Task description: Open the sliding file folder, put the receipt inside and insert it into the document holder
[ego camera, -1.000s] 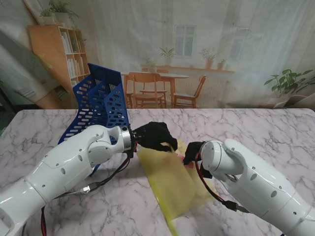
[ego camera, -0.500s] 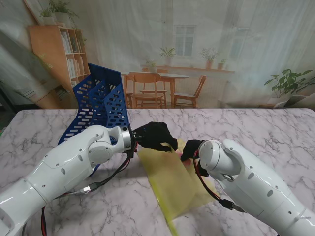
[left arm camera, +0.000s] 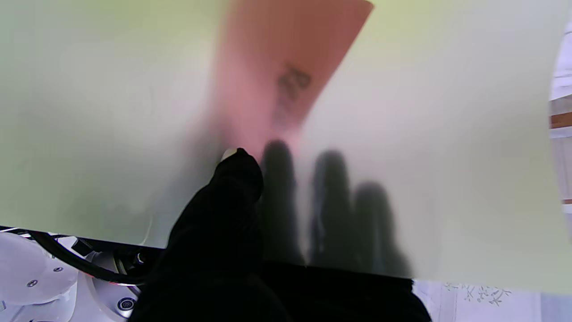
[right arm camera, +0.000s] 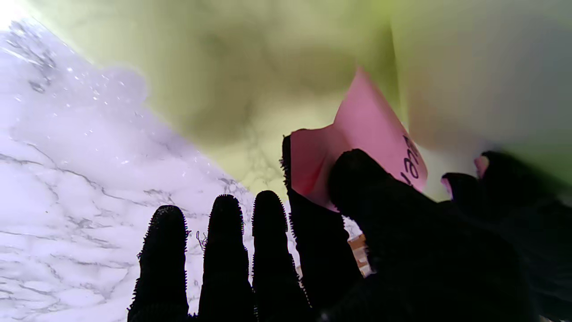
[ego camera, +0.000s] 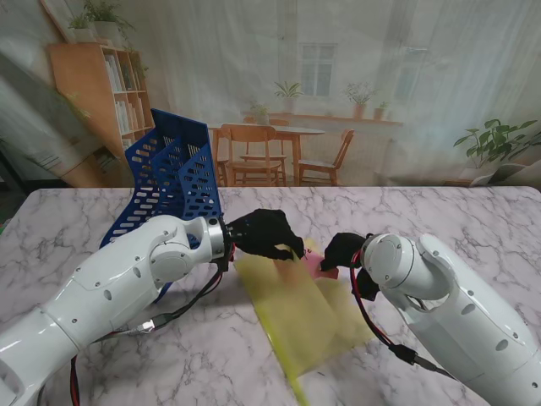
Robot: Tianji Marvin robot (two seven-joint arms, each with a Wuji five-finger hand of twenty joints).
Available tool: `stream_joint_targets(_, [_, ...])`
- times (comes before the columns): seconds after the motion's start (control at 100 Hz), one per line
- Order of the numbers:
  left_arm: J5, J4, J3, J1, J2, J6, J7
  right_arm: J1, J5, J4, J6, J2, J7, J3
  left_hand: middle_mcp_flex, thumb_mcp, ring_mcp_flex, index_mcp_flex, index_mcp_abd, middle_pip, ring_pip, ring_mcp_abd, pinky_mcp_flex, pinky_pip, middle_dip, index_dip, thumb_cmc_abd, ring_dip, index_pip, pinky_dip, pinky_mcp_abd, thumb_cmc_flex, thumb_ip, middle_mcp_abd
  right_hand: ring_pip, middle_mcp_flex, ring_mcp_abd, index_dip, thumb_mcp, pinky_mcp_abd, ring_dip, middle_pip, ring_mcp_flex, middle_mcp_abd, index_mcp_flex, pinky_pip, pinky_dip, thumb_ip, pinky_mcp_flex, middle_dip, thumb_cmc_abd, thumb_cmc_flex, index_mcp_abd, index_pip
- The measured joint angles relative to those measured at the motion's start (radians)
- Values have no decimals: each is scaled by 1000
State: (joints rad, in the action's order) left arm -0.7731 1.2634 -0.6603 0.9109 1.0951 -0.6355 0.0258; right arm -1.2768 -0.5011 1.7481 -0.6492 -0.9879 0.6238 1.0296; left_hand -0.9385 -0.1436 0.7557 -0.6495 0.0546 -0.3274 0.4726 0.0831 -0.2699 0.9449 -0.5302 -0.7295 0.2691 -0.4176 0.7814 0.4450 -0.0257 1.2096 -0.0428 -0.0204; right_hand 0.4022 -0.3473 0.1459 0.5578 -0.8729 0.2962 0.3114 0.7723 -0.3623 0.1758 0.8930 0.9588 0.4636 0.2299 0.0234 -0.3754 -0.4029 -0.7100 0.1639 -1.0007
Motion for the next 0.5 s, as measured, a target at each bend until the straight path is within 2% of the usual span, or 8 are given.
stream_joint_targets(0.09, [0,-1,5,-2,0,0,-2,24,-13,-8,-11,15,23,-38,0,0,0,0,0,0,0,0,0,0,0,0,0,0,0,0,0,0,0,0,0,0,0,0,0,0,0,0,0,2,0,0,0,0,0,0,0,0,0,0])
stream_joint_targets(0.18, [2,-3,10,-5,0,0,-3,73,-15,-43,-29,26,25,-113,0,0,0,0,0,0,0,0,0,0,0,0,0,0,0,0,0,0,0,0,0,0,0,0,0,0,0,0,0,7,0,0,0,0,0,0,0,0,0,0])
stream_joint_targets(0.39, [5,-4,14,-9,1,0,-2,158,-18,-140,-45,22,-3,-246,0,0,0,0,0,0,0,0,0,0,0,0,0,0,0,0,0,0,0,0,0,0,0,0,0,0,0,0,0,7,0,0,0,0,0,0,0,0,0,0])
stream_joint_targets(0.5, [5,-5,15,-10,1,0,-2,178,-35,-168,-45,15,-18,-283,0,0,0,0,0,0,0,0,0,0,0,0,0,0,0,0,0,0,0,0,0,0,0,1,0,-1,0,0,0,7,0,0,0,0,0,0,0,0,0,0])
